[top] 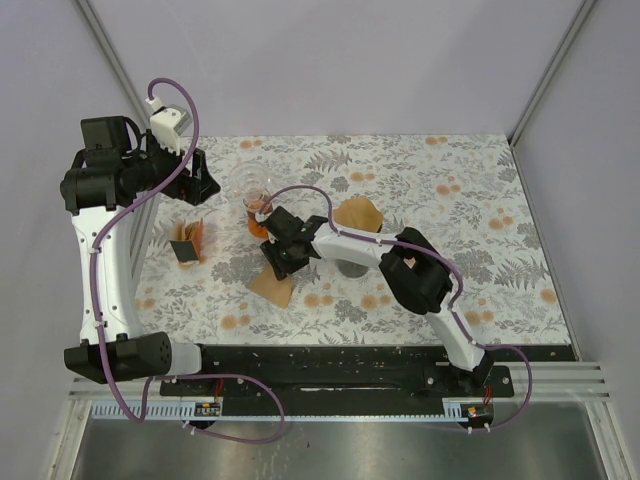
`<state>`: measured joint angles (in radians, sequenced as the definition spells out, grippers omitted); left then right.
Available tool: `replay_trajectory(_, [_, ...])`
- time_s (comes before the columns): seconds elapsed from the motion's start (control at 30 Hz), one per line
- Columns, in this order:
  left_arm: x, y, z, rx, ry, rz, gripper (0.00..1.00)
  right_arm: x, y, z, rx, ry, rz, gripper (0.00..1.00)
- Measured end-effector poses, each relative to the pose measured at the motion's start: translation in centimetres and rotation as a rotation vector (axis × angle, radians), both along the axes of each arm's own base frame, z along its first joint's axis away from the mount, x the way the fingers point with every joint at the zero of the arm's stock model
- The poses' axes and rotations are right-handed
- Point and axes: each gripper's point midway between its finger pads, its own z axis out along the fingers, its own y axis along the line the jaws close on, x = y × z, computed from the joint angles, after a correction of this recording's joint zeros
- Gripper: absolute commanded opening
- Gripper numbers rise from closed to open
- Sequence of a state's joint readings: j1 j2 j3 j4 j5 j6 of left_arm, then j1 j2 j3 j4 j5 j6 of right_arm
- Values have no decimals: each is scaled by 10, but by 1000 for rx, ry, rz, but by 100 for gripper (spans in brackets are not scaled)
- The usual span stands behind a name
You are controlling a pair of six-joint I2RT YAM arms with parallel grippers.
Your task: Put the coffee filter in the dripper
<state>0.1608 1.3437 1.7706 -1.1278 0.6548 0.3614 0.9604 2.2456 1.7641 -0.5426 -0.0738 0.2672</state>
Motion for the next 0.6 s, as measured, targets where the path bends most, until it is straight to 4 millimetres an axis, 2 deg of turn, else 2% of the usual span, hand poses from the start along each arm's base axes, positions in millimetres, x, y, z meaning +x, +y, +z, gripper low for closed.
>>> replay_trajectory(0.13, [0,0,0,0,0,0,88,-4,-1,-3,-4,14,-10,1])
replay_trajectory(0.37, [0,0,0,0,0,0,88,-6,-1,-7,-3,25,-16,0])
replay_trajectory(0.6, [0,0,0,0,0,-1,88,-17,-5,-1,33,20,42,0])
